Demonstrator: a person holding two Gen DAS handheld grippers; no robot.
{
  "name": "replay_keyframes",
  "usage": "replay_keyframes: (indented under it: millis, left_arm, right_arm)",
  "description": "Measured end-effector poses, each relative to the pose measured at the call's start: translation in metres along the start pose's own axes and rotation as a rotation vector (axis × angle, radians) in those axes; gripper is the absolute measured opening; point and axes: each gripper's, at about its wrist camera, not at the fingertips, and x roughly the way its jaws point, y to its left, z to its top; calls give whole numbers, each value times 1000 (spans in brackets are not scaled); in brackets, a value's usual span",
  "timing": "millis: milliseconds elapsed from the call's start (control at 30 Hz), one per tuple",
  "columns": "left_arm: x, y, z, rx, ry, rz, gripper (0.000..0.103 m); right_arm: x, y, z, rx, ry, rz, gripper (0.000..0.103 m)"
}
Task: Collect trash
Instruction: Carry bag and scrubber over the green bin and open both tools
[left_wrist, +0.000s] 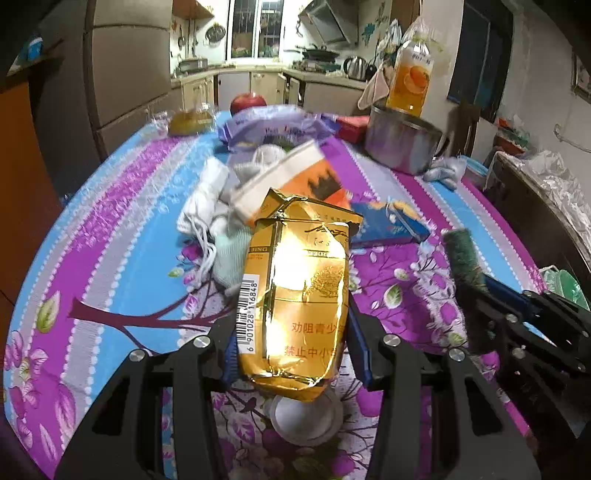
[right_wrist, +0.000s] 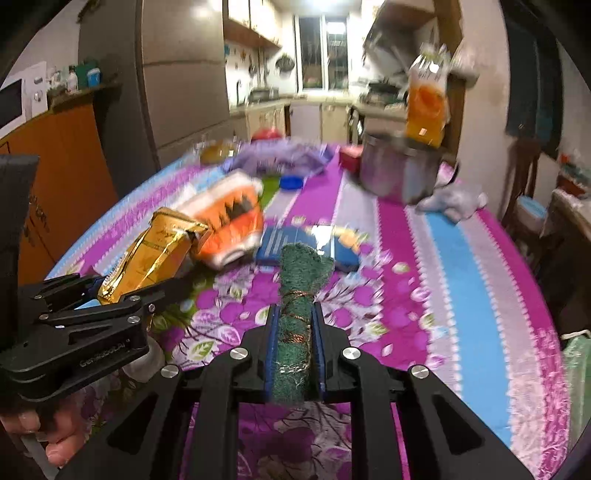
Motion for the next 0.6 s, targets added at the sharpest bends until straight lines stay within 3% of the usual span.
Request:
replay_keyframes:
  millis: [333, 600]
  left_arm:
    - [-48, -31, 9, 38, -143, 34, 45]
    - [-74, -59, 14, 72, -197, 2, 45]
  right_arm:
    - [-71, -18, 7, 37, -173, -64, 17]
    - [-111, -38, 2, 62, -218, -101, 17]
